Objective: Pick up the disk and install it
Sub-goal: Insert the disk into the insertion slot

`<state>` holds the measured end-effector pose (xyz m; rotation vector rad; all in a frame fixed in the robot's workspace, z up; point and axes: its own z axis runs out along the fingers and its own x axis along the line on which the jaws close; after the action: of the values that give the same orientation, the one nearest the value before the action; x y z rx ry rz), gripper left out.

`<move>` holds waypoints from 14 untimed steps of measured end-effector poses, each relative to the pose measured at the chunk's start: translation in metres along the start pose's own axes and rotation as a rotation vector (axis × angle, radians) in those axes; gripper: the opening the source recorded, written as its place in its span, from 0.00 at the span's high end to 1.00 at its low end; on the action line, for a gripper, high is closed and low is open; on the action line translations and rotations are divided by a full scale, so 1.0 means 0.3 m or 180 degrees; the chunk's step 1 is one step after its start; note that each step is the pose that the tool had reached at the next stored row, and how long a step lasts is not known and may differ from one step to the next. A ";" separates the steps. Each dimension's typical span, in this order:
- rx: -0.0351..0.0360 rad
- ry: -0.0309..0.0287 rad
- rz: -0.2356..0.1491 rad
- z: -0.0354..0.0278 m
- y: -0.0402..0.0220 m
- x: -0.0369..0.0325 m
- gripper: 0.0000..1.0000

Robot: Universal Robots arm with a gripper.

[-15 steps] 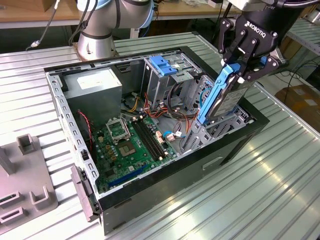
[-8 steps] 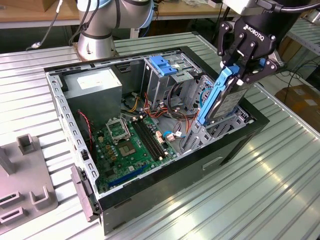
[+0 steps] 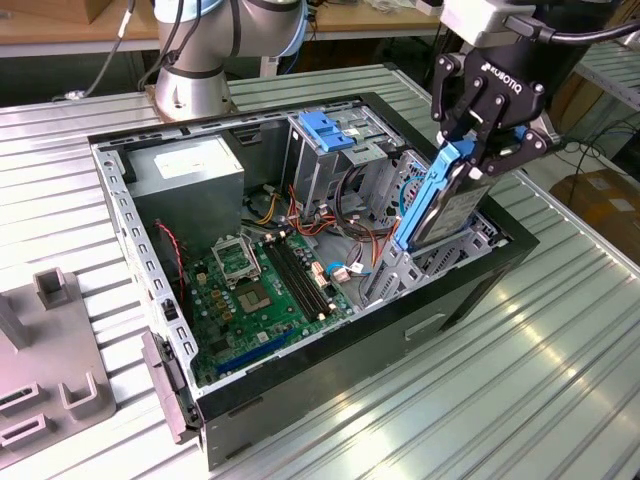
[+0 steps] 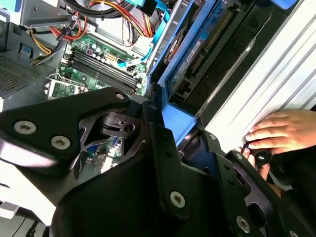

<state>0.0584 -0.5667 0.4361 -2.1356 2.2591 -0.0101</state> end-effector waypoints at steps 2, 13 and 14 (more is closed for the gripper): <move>0.0000 0.0000 0.0000 0.009 0.000 0.001 0.63; -0.0032 0.0002 0.0000 0.087 0.001 0.009 0.63; -0.0036 0.0002 0.0000 0.093 0.001 0.009 0.63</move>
<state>0.0586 -0.5690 0.4081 -2.1412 2.2652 0.0019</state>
